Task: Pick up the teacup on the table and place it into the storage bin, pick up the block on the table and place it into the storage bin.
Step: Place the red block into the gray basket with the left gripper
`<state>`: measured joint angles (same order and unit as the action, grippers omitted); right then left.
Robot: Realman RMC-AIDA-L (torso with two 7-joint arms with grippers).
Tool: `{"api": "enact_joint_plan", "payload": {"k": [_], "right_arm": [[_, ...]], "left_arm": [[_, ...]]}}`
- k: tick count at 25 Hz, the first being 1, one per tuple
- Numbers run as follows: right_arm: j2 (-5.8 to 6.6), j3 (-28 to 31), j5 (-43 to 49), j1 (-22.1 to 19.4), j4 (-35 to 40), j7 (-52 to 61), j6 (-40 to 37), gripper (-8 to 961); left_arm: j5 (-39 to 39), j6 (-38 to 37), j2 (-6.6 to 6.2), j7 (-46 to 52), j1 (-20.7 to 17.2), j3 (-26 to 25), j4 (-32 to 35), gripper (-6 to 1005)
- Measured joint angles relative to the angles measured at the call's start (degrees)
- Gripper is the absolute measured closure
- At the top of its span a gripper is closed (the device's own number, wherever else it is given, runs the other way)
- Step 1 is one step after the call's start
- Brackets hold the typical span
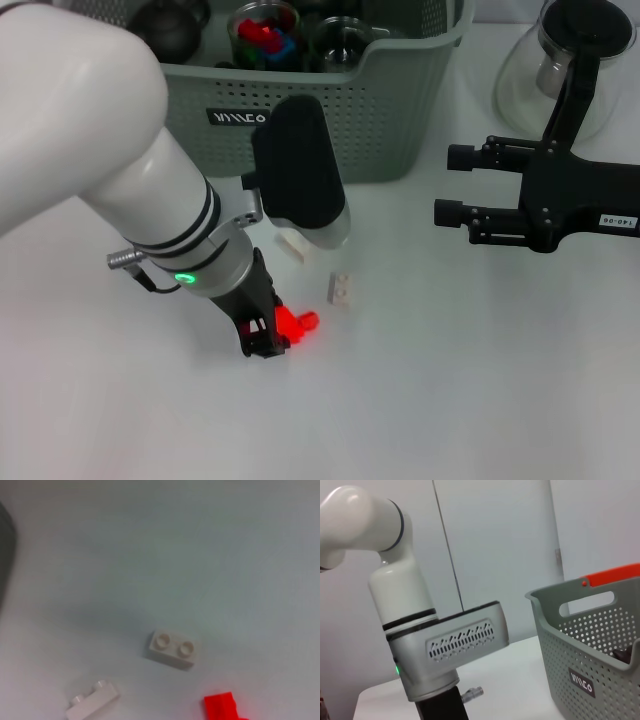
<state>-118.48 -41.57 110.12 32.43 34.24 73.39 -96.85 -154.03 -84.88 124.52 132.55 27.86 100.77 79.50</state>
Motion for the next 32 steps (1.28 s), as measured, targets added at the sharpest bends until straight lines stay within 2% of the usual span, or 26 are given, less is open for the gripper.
{"api": "enact_joint_plan", "payload": {"k": [5,9,12,13,14,15,16,17,19,20,21,23,28,32], "right_arm": [[0.03,0.00,0.00,0.00,-0.04,0.00,0.00,192],[0.06,-0.01,0.00,0.00,-0.05,0.00,-0.05,192],[0.02,-0.01,0.00,0.00,-0.05,0.00,-0.09,193],[-0.01,0.00,0.01,-0.01,-0.03,0.00,-0.14,193],[-0.06,-0.01,-0.01,0.00,0.04,0.00,-0.22,193],[-0.06,0.00,0.00,-0.01,0.12,0.00,-0.27,192],[-0.08,0.00,0.00,-0.01,0.13,0.00,-0.36,192],[-0.09,-0.02,0.00,0.00,0.12,0.00,-0.39,192],[-0.08,0.00,0.00,0.00,0.02,0.00,-0.45,192],[-0.08,0.00,0.00,-0.01,-0.05,0.00,-0.46,192],[-0.08,0.00,0.00,-0.01,-0.08,0.00,-0.46,193],[-0.09,0.00,0.00,-0.06,-0.10,0.00,-0.46,193],[-0.09,-0.22,0.00,-0.01,0.04,0.00,-0.50,192],[-0.30,-0.39,0.00,0.04,0.32,-0.04,-0.88,192]], "left_arm": [[1.51,-2.57,-0.13,-1.93,-0.41,-5.10,2.18,600],[8.60,-9.89,-0.23,-10.05,0.01,-21.16,2.07,600],[15.01,-16.66,-0.77,-18.61,1.68,-36.91,-2.02,600],[18.96,-22.26,-2.53,-24.70,3.90,-49.04,-8.71,600],[18.96,-22.26,-2.53,-24.70,3.90,-49.04,-8.71,600],[20.80,-24.99,-3.85,-27.43,5.01,-54.57,-12.80,600],[22.50,-26.82,-5.39,-29.53,5.92,-58.21,-17.11,600],[25.31,-29.03,-7.98,-32.46,7.00,-62.95,-24.05,600],[30.80,-30.82,-11.82,-36.54,7.68,-67.57,-34.17,600],[33.91,-31.22,-13.38,-38.18,7.72,-69.10,-38.85,600],[37.39,-31.37,-14.36,-39.21,7.54,-69.89,-42.40,599],[42.87,-31.25,-14.60,-39.07,7.13,-71.03,-45.75,599],[55.73,-29.72,-12.68,-30.69,8.63,-76.71,-44.57,599],[58.94,-22.92,-13.08,-20.83,12.33,-76.63,-40.37,599]]}}
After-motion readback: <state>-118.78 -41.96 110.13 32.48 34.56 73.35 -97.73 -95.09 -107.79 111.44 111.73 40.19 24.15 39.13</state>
